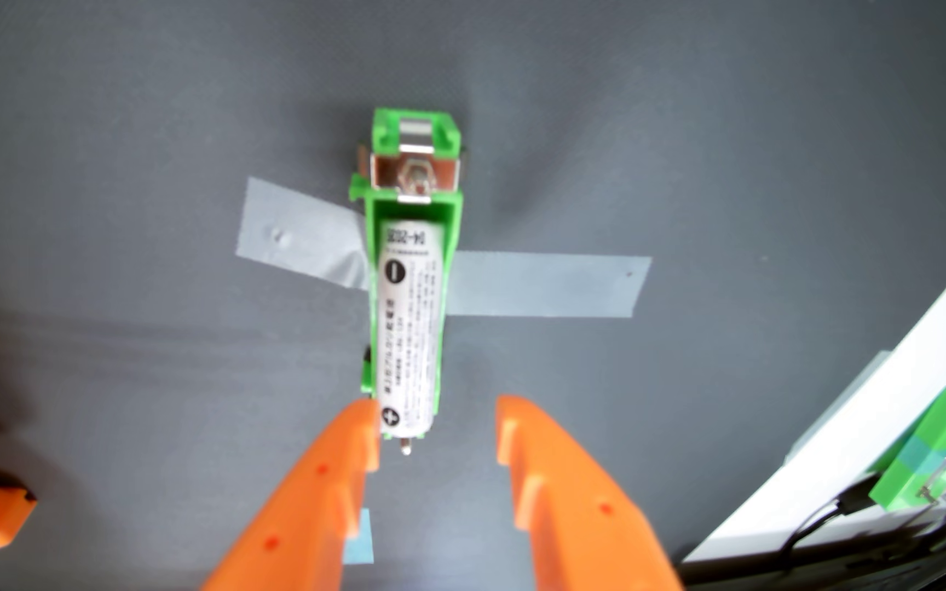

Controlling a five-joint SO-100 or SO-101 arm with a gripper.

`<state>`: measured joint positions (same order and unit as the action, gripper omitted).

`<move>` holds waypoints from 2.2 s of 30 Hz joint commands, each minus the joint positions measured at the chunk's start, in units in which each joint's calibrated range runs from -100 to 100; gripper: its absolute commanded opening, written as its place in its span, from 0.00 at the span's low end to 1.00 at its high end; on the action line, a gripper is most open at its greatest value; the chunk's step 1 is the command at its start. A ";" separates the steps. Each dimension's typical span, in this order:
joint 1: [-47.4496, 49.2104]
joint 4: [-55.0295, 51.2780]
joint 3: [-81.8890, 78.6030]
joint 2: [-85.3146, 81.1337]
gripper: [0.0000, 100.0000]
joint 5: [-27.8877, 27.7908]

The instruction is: Insert Battery

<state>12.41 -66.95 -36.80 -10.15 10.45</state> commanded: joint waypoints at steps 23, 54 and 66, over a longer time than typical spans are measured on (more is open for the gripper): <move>-24.69 -11.97 7.85 -0.98 0.02 -12.71; -25.87 -3.33 -1.25 -1.56 0.02 -16.57; -25.87 -3.33 -1.25 -1.56 0.02 -16.57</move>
<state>-13.56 -70.04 -39.96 -10.15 -6.05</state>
